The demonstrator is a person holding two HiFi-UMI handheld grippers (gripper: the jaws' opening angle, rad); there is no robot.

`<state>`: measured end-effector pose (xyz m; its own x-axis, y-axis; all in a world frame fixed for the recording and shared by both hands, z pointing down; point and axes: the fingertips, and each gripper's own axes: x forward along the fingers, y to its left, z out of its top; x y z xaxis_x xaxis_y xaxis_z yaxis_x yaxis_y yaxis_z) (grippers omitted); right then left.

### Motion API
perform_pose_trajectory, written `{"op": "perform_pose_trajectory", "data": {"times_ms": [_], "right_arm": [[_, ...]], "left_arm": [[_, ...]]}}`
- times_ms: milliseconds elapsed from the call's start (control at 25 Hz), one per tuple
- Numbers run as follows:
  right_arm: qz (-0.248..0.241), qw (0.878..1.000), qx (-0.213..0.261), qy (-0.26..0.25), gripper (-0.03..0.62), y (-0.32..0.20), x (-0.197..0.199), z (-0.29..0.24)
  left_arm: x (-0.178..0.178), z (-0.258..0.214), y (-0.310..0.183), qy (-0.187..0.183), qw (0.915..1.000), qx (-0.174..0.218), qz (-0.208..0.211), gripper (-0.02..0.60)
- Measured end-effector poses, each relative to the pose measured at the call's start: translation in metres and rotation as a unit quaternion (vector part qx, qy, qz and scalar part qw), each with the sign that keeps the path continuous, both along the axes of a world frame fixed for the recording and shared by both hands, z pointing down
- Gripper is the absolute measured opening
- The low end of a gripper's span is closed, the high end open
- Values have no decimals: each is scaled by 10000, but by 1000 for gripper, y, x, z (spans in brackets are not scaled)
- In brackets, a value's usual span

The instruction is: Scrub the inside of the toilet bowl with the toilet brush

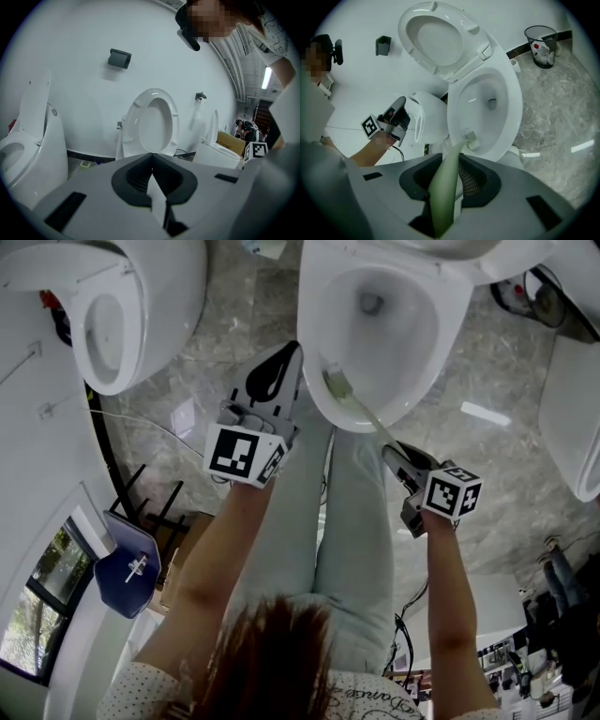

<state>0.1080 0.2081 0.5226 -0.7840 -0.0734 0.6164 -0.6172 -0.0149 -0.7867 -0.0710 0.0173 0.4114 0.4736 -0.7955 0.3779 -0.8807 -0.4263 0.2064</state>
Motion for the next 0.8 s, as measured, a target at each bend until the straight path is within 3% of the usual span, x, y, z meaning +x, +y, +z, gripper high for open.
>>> {"op": "perform_pose_trajectory", "data": {"times_ms": [800], "right_arm": [[-1306,9871,121,913,121,3,35,-7]], "left_arm": [[3,3,-3,26,10000,-59,-4,3]]}}
